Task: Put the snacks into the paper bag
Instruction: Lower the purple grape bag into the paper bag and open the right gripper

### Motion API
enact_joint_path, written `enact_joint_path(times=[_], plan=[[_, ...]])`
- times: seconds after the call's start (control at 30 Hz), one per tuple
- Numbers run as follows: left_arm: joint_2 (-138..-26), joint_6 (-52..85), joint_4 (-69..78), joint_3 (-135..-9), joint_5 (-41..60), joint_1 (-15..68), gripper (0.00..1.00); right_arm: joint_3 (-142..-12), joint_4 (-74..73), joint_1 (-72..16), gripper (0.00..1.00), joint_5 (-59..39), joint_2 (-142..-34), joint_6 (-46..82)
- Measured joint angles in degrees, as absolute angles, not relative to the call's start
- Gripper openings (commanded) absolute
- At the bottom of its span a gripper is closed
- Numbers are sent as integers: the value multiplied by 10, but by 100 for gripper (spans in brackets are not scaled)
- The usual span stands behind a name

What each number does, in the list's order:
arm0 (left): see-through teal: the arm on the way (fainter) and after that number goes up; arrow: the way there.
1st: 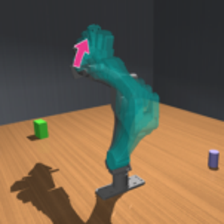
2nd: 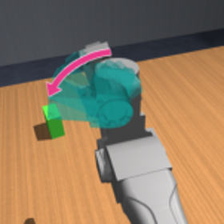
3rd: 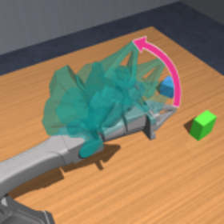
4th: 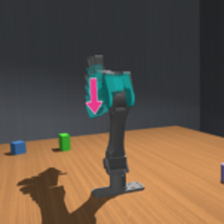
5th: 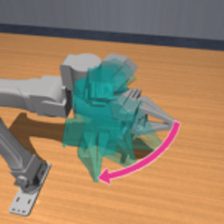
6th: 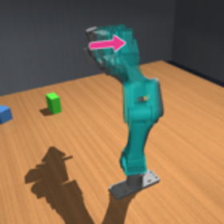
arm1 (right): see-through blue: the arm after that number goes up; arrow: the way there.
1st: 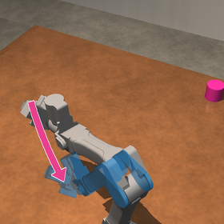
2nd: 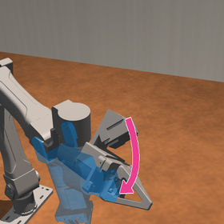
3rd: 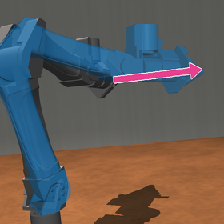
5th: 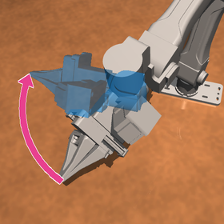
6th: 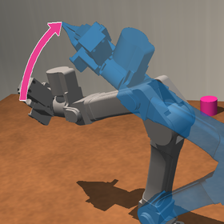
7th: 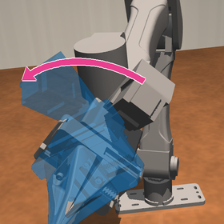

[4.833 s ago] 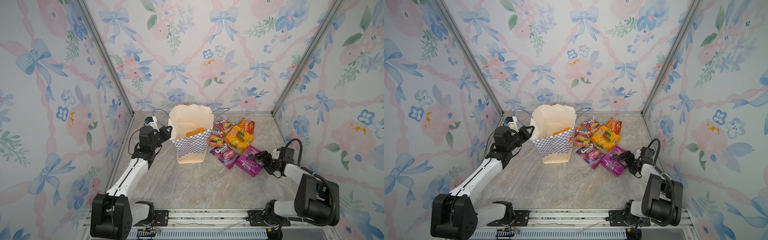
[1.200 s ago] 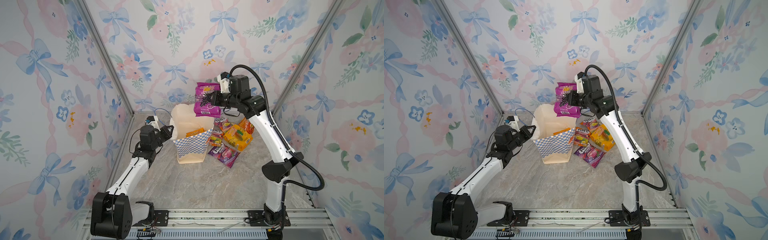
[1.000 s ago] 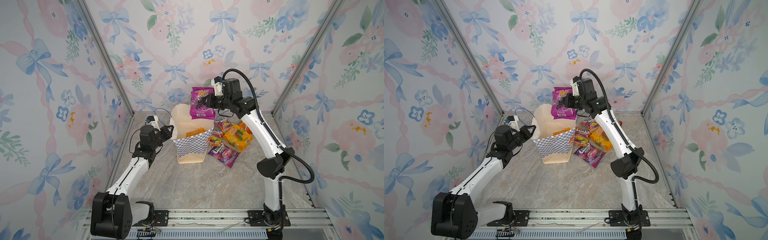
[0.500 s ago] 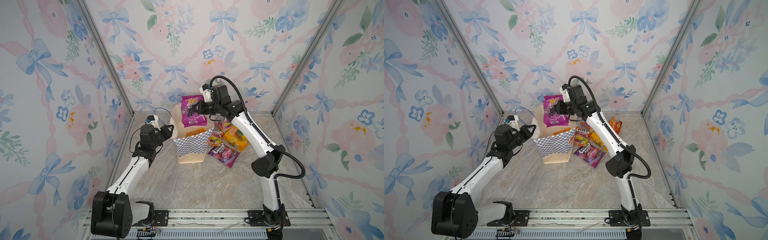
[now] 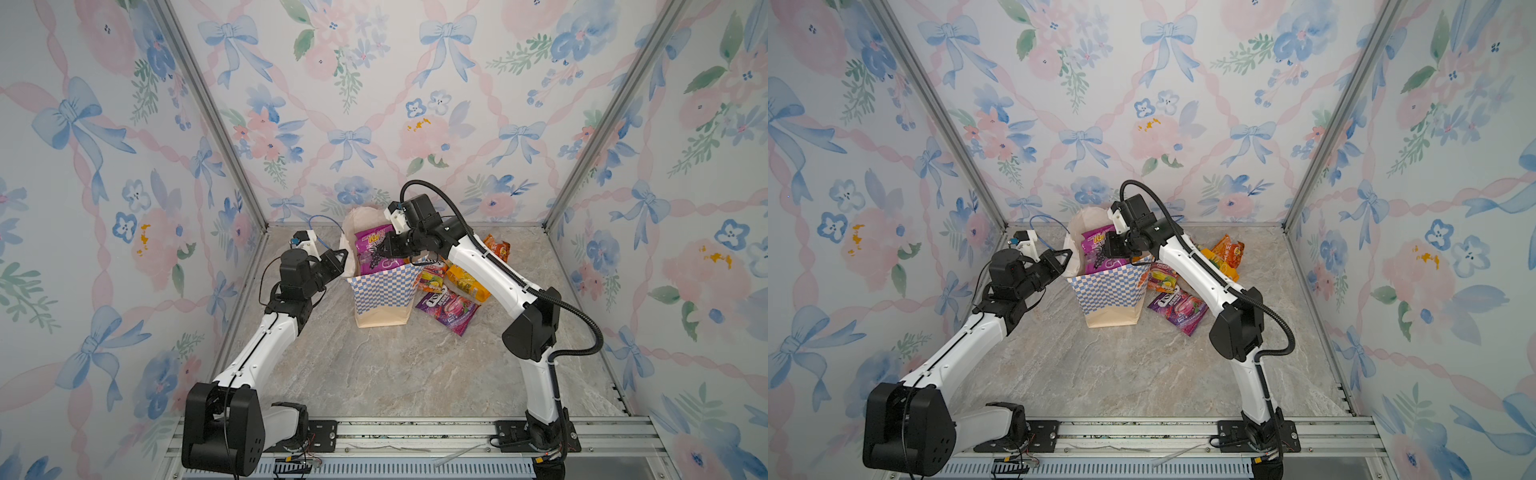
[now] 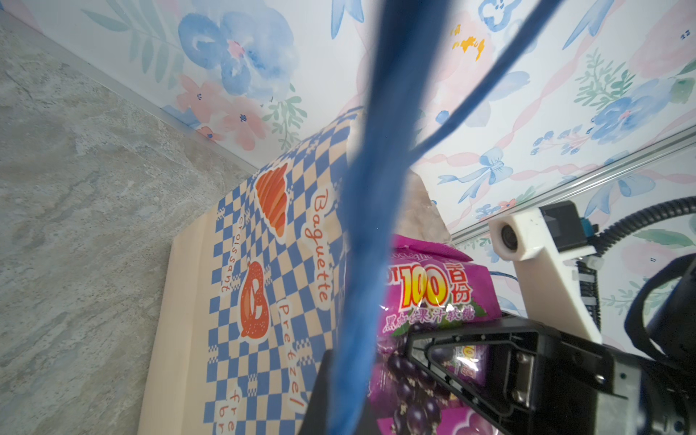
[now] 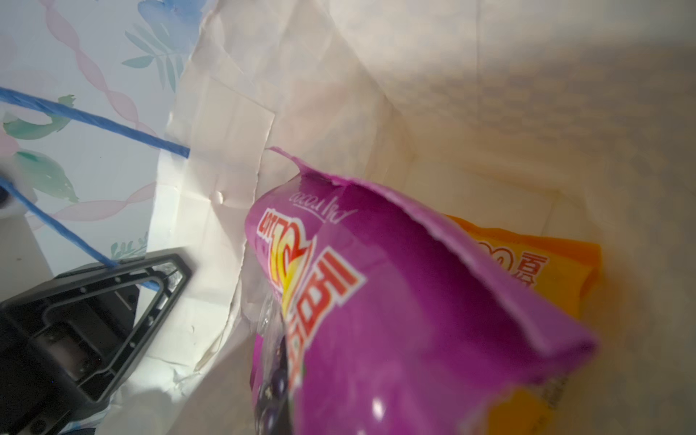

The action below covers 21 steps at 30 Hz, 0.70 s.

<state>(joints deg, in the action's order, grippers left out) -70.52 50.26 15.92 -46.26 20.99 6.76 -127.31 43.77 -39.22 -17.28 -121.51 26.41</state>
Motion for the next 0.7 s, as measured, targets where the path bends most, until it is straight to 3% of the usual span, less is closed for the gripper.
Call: enact_joint_path(times=[0.63, 0.7], plan=[[-705, 517, 184, -447, 204, 68, 0, -1207, 470, -425, 0, -158, -1142, 314], [-705, 517, 184, -447, 204, 68, 0, -1206, 472, -425, 5, -158, -1142, 317]])
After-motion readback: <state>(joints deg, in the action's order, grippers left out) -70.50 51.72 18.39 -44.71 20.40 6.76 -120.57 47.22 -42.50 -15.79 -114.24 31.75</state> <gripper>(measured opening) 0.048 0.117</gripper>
